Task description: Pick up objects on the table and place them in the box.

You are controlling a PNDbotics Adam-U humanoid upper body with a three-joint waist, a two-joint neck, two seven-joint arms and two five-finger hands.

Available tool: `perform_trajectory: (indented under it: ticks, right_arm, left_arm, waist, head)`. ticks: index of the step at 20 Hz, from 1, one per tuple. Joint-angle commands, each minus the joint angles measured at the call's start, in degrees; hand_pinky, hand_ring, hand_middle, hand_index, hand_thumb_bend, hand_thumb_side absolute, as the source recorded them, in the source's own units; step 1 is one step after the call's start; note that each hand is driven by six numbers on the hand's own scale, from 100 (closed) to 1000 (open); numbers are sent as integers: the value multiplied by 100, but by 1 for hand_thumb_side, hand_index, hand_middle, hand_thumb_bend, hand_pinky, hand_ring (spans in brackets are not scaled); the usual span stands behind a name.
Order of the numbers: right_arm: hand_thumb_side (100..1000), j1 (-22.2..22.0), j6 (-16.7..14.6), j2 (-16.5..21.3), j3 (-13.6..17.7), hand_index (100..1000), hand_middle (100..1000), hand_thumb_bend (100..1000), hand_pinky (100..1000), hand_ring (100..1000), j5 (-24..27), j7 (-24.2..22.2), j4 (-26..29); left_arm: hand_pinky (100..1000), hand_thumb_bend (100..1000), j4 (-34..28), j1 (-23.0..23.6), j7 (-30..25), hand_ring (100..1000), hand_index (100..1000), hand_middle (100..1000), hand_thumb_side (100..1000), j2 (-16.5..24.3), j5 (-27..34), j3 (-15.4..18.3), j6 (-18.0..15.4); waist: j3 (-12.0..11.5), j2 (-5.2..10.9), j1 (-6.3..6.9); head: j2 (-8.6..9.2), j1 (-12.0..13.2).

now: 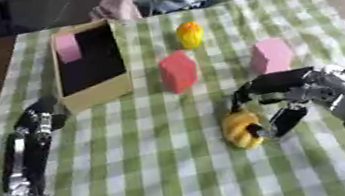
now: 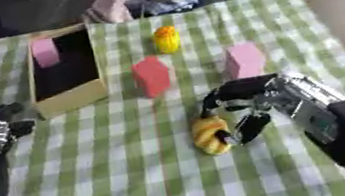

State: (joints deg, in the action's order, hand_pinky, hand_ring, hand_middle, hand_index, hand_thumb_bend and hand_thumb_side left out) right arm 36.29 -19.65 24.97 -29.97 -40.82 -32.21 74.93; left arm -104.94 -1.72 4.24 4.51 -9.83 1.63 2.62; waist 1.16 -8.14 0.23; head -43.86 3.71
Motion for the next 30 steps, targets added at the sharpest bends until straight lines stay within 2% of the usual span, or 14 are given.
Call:
perform_trajectory:
  ticks: [1,2,4,9,12,16,20,25,30]
  right_arm:
    - [270,19,78,146,165,481,738,100,878,853,-109,224,34]
    - [265,9,112,165,209,426,717,100,869,826,-115,310,73]
    - [259,-11,179,213,282,380,690,100,858,793,-131,515,168]
    - [250,-39,269,349,355,333,650,100,846,754,-82,818,441]
    - [244,2,313,479,364,328,640,100,844,748,91,770,680]
    - [232,158,474,699,405,330,632,100,840,744,613,556,1051]
    - [230,522,725,872,515,332,636,100,846,747,1033,380,1275]
    - [234,1179,931,914,737,337,648,100,858,756,881,353,1054]
    - [220,1954,982,577,1090,343,646,100,860,757,370,652,210]
  left_arm:
    - [720,260,-93,-56,1,643,789,751,834,32,-8,10,-3]
    - [720,259,-93,-55,2,643,789,750,834,32,-8,11,-3]
    - [720,259,-93,-54,4,643,789,751,834,33,-7,12,-2]
    - [721,258,-94,-50,5,643,789,751,835,34,-9,17,-2]
    - [721,257,-97,-46,5,643,789,751,836,39,-8,18,-2]
    - [721,257,-99,-38,3,644,789,751,835,49,-9,21,-3]
    - [721,257,-102,-33,4,644,789,751,834,56,-6,21,-4]
    - [721,256,-109,-45,-6,644,789,751,833,51,0,9,-9]
    - [721,257,-118,-113,-60,644,789,751,831,40,17,-45,-19]
  waist:
    - [15,21,7]
    - [20,22,7]
    - [28,24,7]
    - [47,22,11]
    - [59,27,10]
    - [72,41,4]
    - [74,59,4]
    - [17,50,25]
    - [-147,-13,44]
  head:
    - [-26,10]
    - [-26,13]
    - [-26,13]
    - [-26,18]
    - [-26,18]
    - [-26,17]
    - [-26,14]
    - [-26,-48]
    - [-26,-218]
